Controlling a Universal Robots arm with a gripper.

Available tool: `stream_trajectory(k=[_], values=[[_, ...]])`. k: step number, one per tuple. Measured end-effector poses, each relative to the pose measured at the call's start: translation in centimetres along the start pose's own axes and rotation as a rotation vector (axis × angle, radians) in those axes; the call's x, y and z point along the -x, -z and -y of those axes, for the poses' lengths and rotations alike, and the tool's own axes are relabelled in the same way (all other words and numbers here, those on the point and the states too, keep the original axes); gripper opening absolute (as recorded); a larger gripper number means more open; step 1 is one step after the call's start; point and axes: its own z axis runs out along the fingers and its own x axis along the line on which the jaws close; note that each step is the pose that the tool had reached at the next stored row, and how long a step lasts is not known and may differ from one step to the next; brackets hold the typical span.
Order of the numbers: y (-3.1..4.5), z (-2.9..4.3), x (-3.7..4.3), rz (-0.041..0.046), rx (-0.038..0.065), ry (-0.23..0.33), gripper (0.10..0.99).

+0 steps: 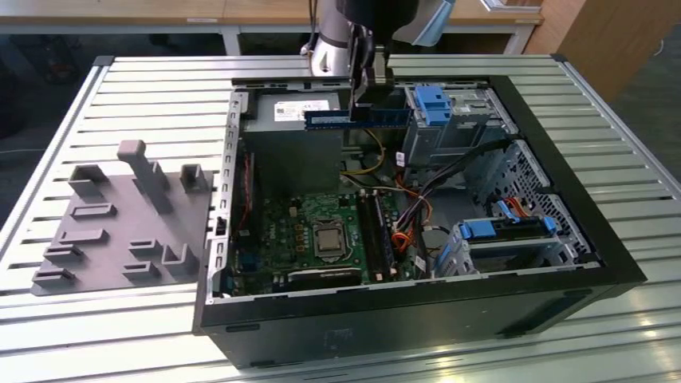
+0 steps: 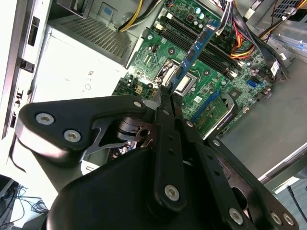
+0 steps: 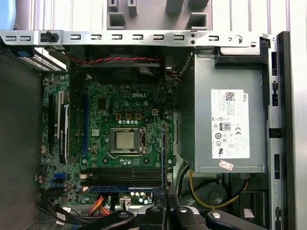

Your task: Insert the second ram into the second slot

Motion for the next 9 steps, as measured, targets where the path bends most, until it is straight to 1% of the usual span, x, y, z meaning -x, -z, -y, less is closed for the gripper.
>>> stream_trajectory(k=[9], values=[[0.0,0.01,-0.3,0.0,0.0,0.0,0.133]])
